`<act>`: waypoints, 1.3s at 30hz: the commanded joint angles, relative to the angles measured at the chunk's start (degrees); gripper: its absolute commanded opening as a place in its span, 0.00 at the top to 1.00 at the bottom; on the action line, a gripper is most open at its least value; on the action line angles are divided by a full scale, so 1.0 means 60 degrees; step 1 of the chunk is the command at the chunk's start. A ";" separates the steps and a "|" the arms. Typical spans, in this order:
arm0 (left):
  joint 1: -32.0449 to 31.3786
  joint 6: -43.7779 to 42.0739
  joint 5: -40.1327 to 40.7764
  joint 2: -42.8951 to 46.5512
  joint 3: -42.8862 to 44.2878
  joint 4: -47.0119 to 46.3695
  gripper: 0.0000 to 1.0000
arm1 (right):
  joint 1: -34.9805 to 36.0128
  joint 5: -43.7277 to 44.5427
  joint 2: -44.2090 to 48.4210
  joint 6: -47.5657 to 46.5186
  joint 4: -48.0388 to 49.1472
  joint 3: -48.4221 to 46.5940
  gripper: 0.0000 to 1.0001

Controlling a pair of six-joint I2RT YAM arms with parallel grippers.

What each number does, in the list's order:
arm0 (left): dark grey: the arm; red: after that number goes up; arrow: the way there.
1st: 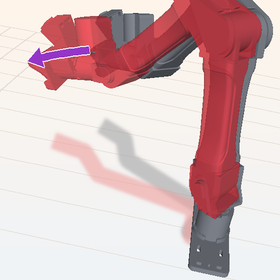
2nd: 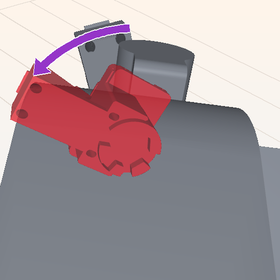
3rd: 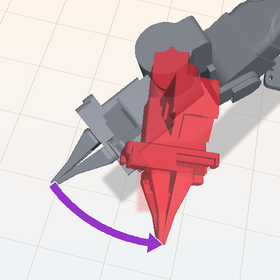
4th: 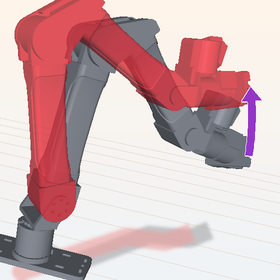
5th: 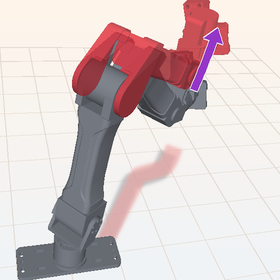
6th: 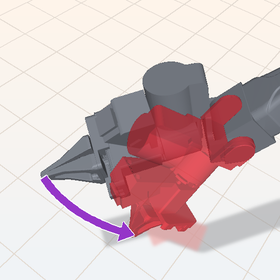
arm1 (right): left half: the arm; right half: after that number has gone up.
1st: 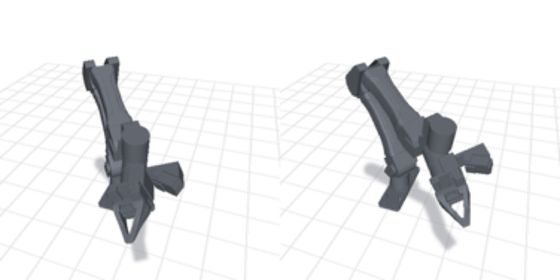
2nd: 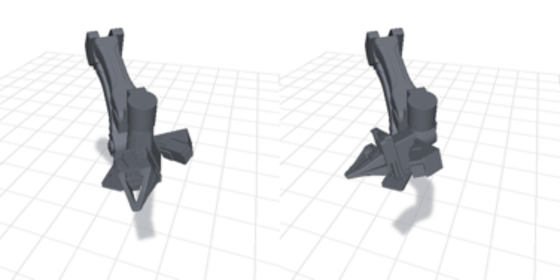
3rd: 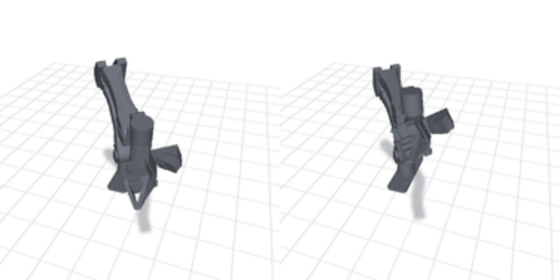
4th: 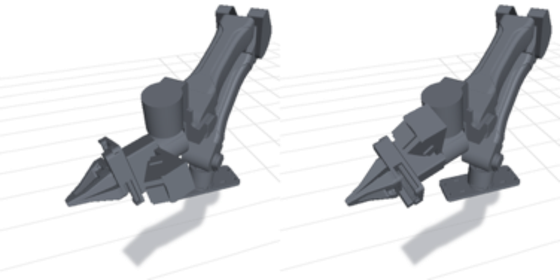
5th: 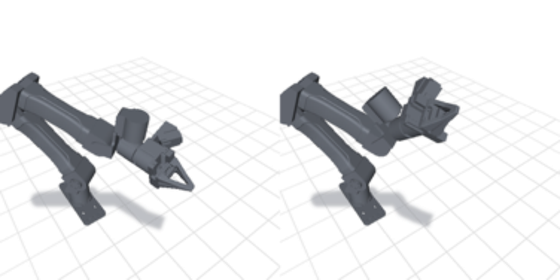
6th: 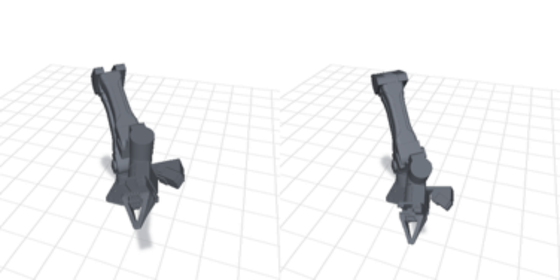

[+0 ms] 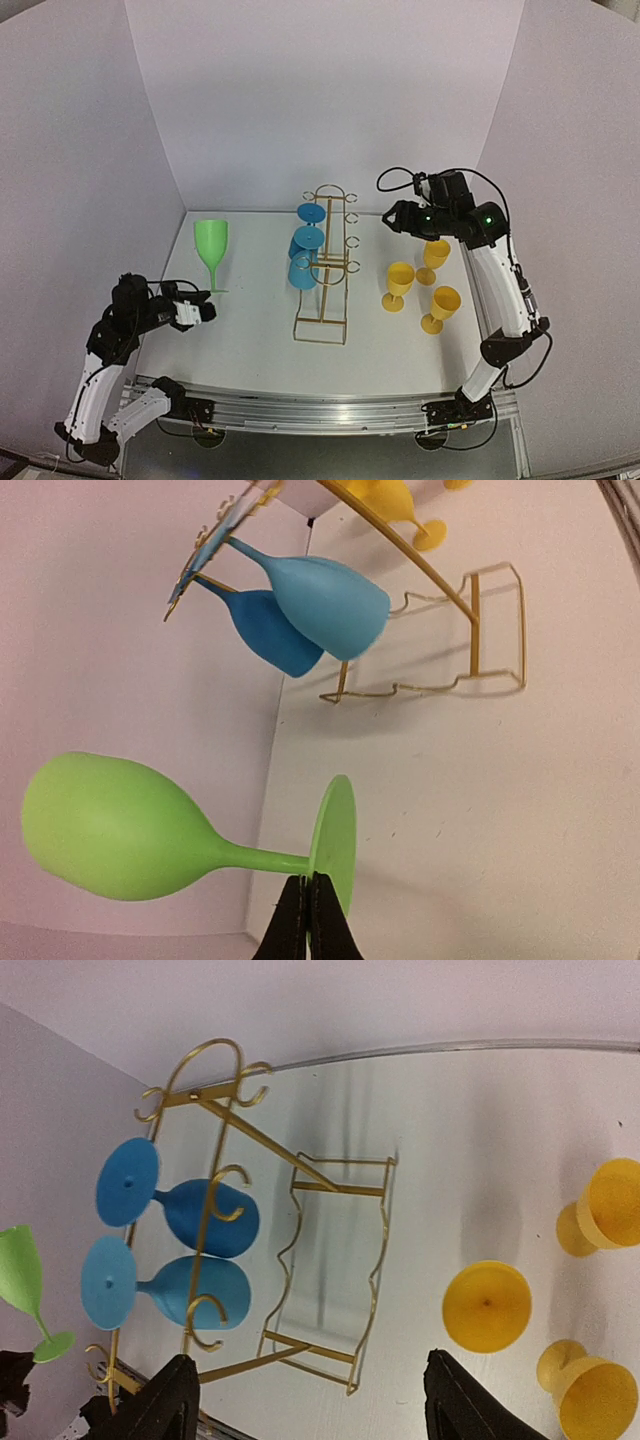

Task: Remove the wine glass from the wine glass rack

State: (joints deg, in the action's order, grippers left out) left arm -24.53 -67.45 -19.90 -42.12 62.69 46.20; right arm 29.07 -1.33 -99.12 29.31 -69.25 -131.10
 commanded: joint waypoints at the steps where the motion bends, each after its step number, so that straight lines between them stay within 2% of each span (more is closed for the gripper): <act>1: 0.0016 -0.5045 0.0147 0.1299 -0.1547 -0.2087 1.00 | 0.1091 0.0178 -0.0678 0.0027 0.0630 -0.1514 0.29; 7: 0.0016 -0.7196 -0.1103 0.2646 -0.3151 -0.3276 1.00 | 0.2919 0.0796 -0.1338 -0.0409 0.2090 -0.2269 0.29; 11: 0.0015 -0.7465 -0.1831 0.3332 -0.3937 -0.4171 1.00 | 0.3885 0.0984 -0.1720 -0.0617 0.3262 -0.2343 0.28; 15: 0.0008 -0.7690 -0.2340 0.3771 -0.4322 -0.4217 1.00 | 0.4544 0.0337 -0.2468 -0.0572 0.3885 -0.2877 0.25; 18: 0.0009 -0.7849 -0.2548 0.3858 -0.4393 -0.4041 1.00 | 0.4852 -0.0194 -0.3066 -0.0425 0.3950 -0.3352 0.21; 22: 0.0010 -0.7975 -0.2699 0.3790 -0.4362 -0.3931 1.00 | 0.5036 -0.0646 -0.3457 -0.0136 0.4145 -0.3477 0.21; 30: 0.0006 -0.7927 -0.2552 0.3487 -0.4125 -0.3714 1.00 | 0.5362 -0.1757 -0.3577 -0.0006 0.4339 -0.3201 0.28; 35: 0.0017 -0.7882 -0.2586 0.3455 -0.4148 -0.3806 1.00 | 0.5460 -0.1735 -0.3713 0.0066 0.4322 -0.2834 0.39; 39: 0.0017 -0.7820 -0.2545 0.3413 -0.4125 -0.3867 1.00 | 0.5456 -0.1746 -0.3880 0.0020 0.4292 -0.2784 0.42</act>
State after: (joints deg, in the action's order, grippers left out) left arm -24.53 -113.96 -34.37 -21.07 36.60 24.99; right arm 61.51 -10.52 -121.13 29.36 -44.80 -148.62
